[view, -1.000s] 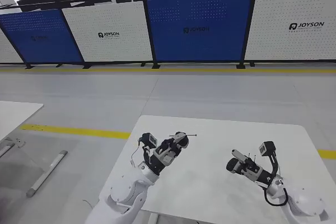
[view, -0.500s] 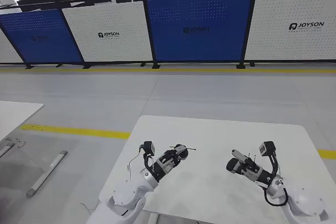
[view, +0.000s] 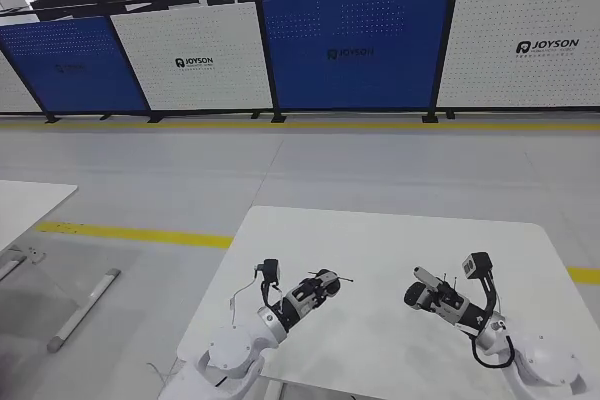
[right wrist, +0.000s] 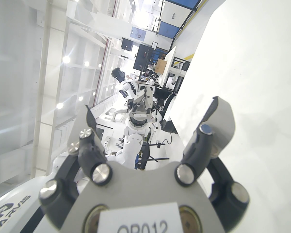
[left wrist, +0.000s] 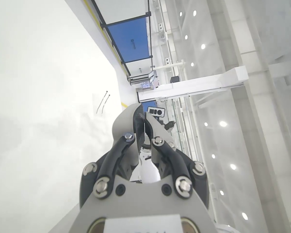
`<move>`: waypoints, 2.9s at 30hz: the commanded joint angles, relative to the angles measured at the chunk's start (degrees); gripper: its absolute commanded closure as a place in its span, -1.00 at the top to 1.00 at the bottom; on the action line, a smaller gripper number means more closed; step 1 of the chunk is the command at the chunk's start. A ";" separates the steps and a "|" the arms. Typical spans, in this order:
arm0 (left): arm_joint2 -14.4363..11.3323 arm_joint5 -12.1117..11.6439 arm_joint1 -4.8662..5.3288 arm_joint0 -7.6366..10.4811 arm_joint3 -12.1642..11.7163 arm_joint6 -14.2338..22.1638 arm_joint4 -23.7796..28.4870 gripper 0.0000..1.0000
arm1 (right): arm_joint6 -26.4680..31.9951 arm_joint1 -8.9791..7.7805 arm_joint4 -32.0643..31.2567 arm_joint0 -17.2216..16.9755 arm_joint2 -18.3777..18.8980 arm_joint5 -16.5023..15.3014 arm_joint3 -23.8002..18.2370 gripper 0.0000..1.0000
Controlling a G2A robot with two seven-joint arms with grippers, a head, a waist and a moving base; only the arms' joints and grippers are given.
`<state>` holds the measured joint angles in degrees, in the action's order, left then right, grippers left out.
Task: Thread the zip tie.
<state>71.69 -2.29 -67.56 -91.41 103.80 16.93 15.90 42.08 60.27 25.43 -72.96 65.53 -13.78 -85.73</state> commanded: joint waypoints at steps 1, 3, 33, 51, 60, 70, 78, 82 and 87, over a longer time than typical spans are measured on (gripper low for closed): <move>0.02 -0.06 -0.01 -0.01 0.03 -0.06 0.08 -1.00 | 0.00 0.00 0.00 0.00 0.00 0.00 0.00 1.00; 0.02 -0.06 -0.01 -0.01 0.03 -0.06 0.08 -1.00 | 0.00 0.00 0.00 0.00 0.00 0.00 0.00 1.00; 4.33 -9.17 0.08 -3.60 8.97 -1.27 7.38 -1.00 | 0.00 0.00 0.00 0.00 0.00 0.00 0.00 1.00; -1.29 -3.40 0.02 -0.84 1.86 -0.38 -4.01 -1.00 | 0.00 0.00 0.00 0.00 0.00 0.00 0.00 1.00; -3.58 -2.25 -0.22 0.18 -2.09 -4.31 -9.97 -1.00 | 0.00 0.00 0.00 0.00 0.00 0.00 0.00 1.00; -5.04 -3.27 -0.20 0.61 -3.64 -3.12 -12.98 -1.00 | 0.00 0.00 0.00 0.00 0.00 0.00 0.00 1.00; -3.82 -7.84 -0.39 -0.14 -1.91 -5.08 -7.00 -1.00 | 0.00 0.00 0.00 0.00 0.00 0.00 0.00 1.00; -3.01 -9.97 -0.25 -1.21 -0.76 -3.57 -4.42 -1.00 | 0.00 0.00 0.00 0.00 0.00 0.00 0.00 1.00; -3.01 -9.97 -0.25 -1.21 -0.76 -3.57 -4.42 -1.00 | 0.00 0.00 0.00 0.00 0.00 0.00 0.00 1.00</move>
<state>68.68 -12.26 -67.81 -92.63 103.04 13.35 11.48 42.08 60.27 25.43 -72.96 65.53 -13.78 -85.73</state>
